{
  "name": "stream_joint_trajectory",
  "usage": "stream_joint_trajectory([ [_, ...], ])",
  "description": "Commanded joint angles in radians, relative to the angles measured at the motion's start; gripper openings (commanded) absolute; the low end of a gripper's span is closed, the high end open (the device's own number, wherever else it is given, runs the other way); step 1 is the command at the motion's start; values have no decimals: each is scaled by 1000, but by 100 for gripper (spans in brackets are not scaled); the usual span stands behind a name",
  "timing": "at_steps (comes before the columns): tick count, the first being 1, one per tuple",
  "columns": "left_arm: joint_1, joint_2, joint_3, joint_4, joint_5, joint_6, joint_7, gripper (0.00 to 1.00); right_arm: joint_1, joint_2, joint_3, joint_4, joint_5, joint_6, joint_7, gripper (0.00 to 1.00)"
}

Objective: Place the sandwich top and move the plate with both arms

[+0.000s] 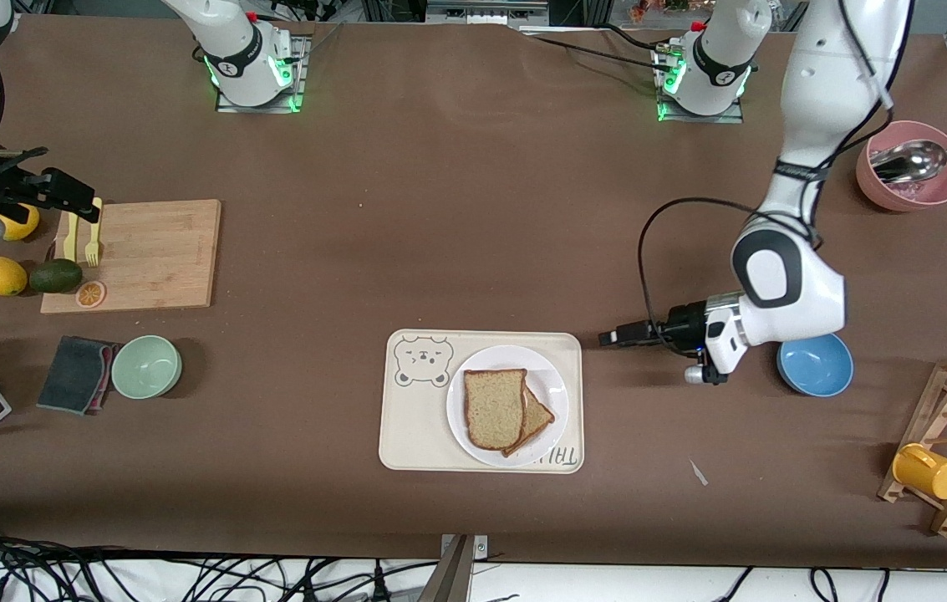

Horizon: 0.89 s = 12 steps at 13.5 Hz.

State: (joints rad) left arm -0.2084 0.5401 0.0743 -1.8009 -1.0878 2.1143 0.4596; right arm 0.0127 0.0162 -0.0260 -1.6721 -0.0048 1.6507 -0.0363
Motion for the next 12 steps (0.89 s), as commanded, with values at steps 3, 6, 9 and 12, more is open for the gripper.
stream_joint_trajectory([
  [3, 69, -187, -31, -92, 219, -28, -81, 100, -11, 2, 11, 17, 14, -14, 7, 100],
  [6, 87, -255, -30, -78, 429, -85, -165, 100, -11, 2, 11, 17, 14, -14, 7, 100],
  [9, 84, -314, -31, -31, 682, -204, -295, 100, -11, 2, 11, 17, 14, -14, 7, 100],
  [12, 84, -360, -62, 52, 889, -357, -452, 100, -11, 1, 11, 17, 14, -14, 7, 100],
])
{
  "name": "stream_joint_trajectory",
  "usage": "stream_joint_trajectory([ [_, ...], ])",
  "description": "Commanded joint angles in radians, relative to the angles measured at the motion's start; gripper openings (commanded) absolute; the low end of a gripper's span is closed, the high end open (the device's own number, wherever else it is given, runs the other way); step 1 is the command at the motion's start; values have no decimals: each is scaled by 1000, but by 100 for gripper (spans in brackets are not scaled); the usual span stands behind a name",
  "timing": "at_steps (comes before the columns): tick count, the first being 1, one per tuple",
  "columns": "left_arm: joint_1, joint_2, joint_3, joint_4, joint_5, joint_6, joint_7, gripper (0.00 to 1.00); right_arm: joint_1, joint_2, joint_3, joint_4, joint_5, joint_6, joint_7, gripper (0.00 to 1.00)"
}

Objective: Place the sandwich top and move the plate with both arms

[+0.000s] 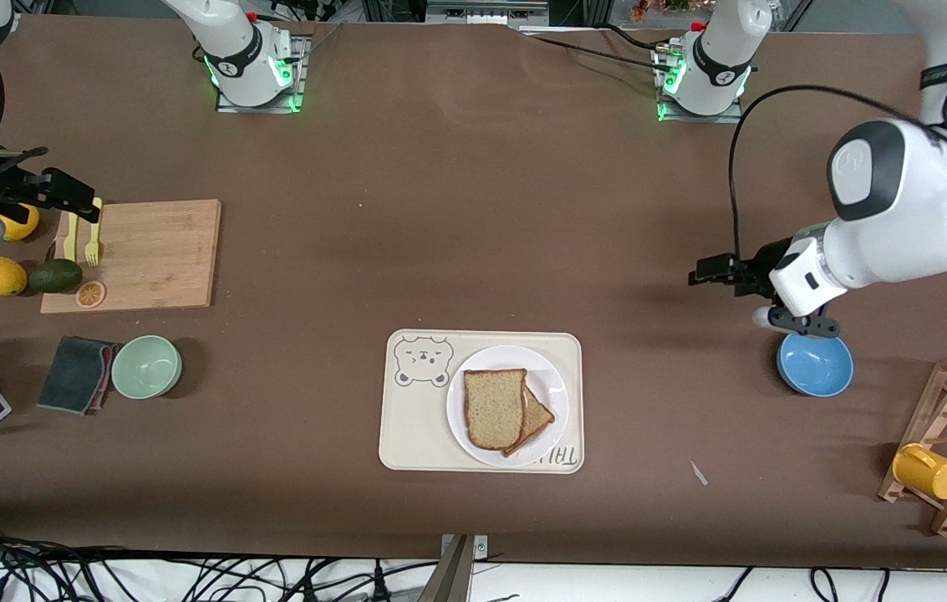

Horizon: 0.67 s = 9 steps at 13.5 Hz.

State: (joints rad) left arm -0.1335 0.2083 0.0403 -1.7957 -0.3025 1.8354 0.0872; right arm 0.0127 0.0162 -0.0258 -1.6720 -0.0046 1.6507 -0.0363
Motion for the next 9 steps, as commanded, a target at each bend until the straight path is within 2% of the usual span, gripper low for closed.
stream_joint_trajectory([
  [1, 9, -39, -39, 68, 147, -125, -96, 100, -11, 2, 10, 17, 12, -14, 7, 100],
  [4, 12, -59, -40, 160, 227, -269, -107, 100, -11, 1, 10, 17, 14, -14, 7, 100],
  [9, 20, -66, -28, 287, 298, -415, -107, 100, -11, 2, 10, 17, 14, -14, 7, 100],
])
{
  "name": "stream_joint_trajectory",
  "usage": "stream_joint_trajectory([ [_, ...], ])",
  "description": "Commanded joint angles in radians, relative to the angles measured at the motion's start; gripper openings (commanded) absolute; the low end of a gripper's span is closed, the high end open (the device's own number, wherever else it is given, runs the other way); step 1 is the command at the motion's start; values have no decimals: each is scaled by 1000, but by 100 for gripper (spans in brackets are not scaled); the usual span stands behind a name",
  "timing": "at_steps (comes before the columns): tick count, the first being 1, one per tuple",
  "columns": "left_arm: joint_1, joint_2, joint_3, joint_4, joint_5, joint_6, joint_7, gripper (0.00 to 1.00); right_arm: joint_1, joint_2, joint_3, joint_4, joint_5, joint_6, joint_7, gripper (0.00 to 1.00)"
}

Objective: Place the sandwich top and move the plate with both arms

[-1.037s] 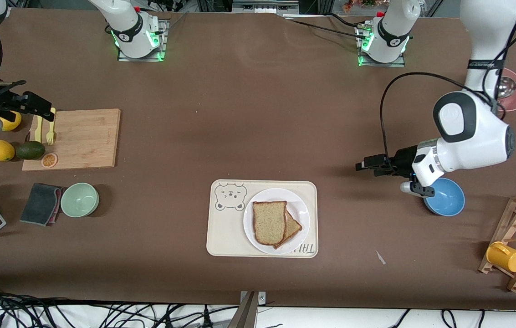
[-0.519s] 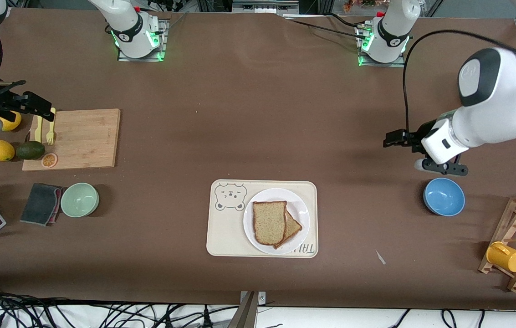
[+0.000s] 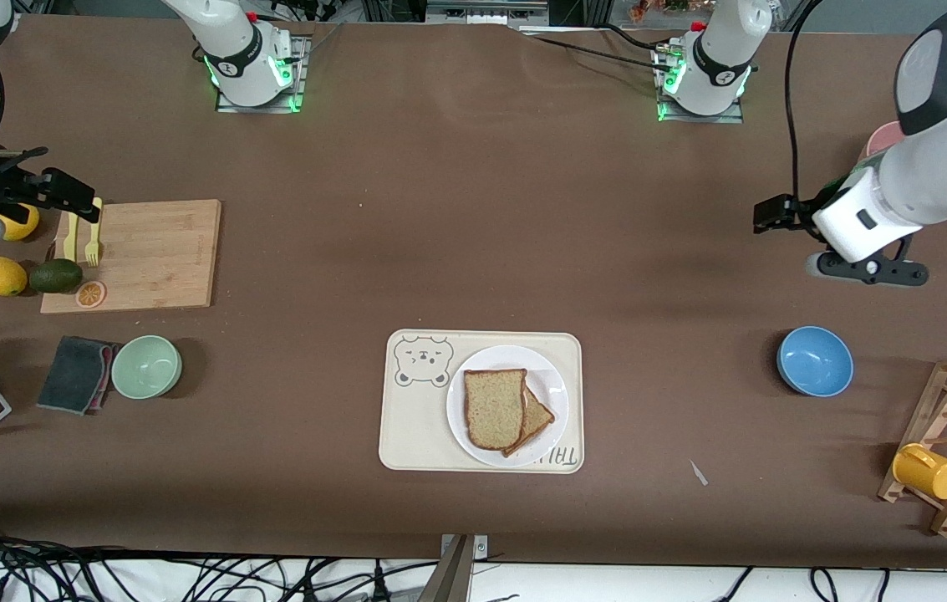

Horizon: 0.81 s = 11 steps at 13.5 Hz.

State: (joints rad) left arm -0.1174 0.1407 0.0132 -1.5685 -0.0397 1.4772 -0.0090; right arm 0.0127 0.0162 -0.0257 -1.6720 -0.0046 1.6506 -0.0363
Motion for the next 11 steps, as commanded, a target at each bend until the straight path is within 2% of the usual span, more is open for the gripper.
stream_joint_trajectory([
  [1, 4, 2, 7, 79, 34, -67, -12, 100, -11, 2, 10, 17, 14, -14, 7, 100],
  [3, 4, 7, 34, 99, 32, -78, -2, 100, -11, 2, 10, 17, 14, -14, 7, 100],
  [11, 4, 7, 33, 99, 29, -78, -3, 100, -11, 2, 10, 17, 12, -14, 7, 100],
])
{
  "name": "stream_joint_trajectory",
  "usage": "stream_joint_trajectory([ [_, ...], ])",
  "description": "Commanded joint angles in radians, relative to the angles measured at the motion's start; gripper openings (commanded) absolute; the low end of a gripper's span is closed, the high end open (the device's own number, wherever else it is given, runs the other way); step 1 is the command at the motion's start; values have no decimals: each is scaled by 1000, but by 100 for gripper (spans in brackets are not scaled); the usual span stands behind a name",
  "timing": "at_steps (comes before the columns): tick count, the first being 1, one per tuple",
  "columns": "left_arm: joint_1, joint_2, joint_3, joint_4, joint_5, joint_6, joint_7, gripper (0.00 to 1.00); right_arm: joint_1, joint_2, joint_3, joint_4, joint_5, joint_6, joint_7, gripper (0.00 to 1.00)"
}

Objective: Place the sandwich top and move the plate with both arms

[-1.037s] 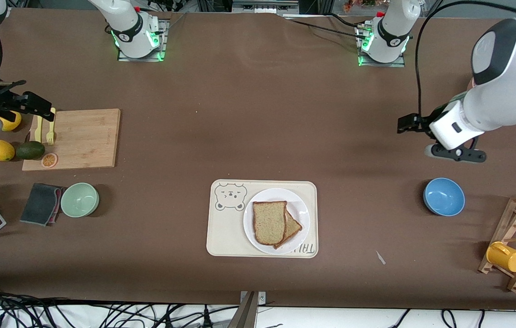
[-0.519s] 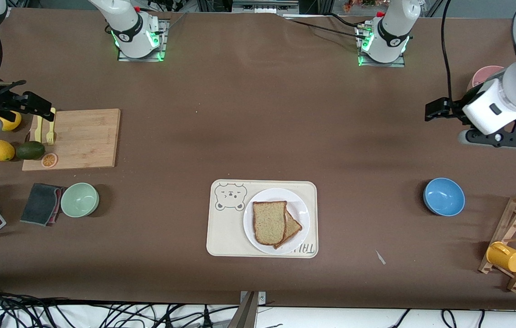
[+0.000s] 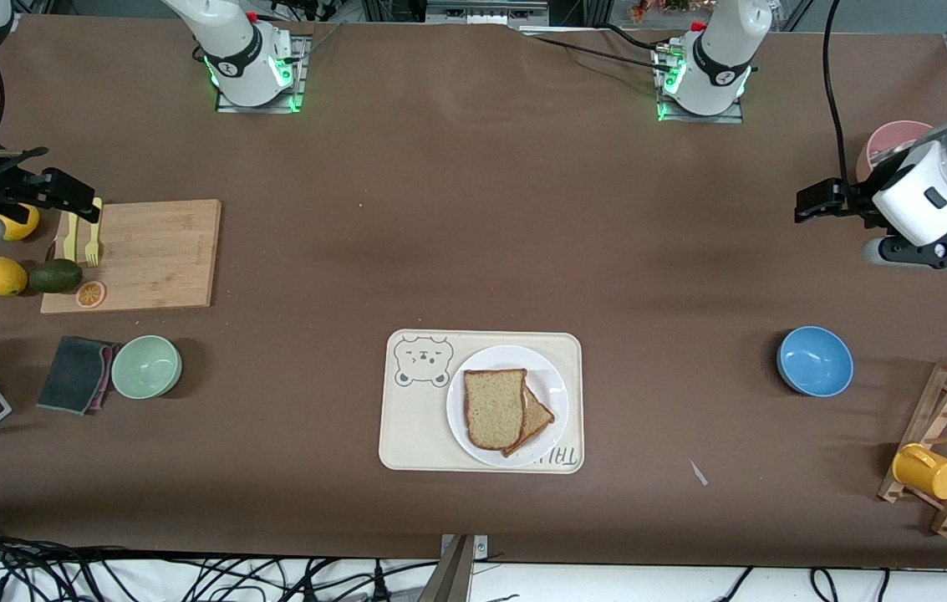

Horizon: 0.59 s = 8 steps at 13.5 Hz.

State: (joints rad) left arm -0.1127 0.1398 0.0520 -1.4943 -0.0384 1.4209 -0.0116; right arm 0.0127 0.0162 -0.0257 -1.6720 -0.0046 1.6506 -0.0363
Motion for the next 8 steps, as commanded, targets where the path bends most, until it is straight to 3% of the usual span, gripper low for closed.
stream_joint_trajectory([
  [1, -1, 6, -6, 25, 28, -22, -5, 100, -11, 1, 10, 17, 12, -11, 6, 100],
  [8, 2, 4, -3, 25, 32, -22, 5, 100, -11, -2, 10, 14, 12, -2, 1, 100],
])
